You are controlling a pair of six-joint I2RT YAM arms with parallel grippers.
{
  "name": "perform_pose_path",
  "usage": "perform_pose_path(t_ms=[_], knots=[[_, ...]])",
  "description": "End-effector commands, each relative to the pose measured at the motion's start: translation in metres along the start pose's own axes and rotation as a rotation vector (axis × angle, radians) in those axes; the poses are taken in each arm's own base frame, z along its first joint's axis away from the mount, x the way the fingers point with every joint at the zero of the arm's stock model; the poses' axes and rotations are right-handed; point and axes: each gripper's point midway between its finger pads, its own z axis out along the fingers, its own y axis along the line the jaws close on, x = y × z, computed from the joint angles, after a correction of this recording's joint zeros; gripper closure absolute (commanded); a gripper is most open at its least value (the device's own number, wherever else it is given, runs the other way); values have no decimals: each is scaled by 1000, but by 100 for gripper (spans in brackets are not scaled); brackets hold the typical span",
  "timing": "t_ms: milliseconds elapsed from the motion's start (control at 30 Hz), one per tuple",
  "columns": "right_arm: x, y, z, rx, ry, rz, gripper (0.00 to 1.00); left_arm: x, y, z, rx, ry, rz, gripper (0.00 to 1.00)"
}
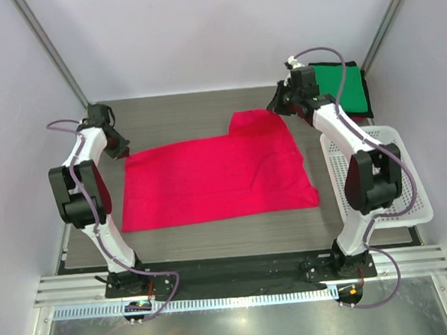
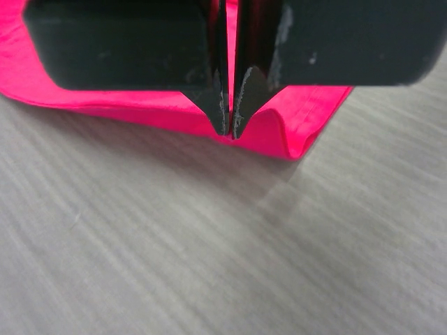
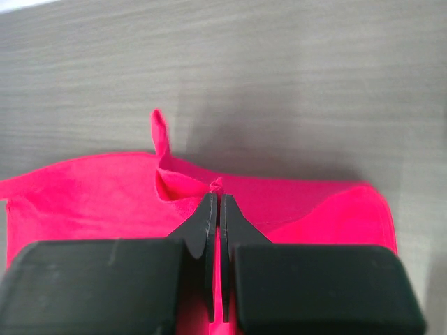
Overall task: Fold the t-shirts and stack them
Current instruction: Fold the tshirt
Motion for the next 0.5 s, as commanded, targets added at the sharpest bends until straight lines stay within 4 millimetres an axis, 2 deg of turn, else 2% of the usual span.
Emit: perform_pose_path(t_ms=[0, 33, 67, 133, 167, 367, 467], knots=[[-3, 10, -33, -22, -39, -12, 99, -3, -1, -19, 28, -36, 14, 100], [-4, 11, -43, -25, -52, -12, 99, -1, 2, -19, 22, -32, 16, 100], [9, 6, -44, -17, -26, -2, 99, 4, 5, -18, 20, -26, 17, 100], [12, 8, -56, -24, -36, 0, 99, 7, 6, -24, 28, -39, 20, 100], [23, 5, -57, -17, -16, 5, 99, 13, 11, -21, 24, -37, 22, 100], [30, 8, -91, -26, -35, 14, 99, 23, 22, -32, 21, -53, 27, 100], [43, 1, -102, -7, -19, 9, 99, 26, 23, -37, 28, -59, 26, 100]])
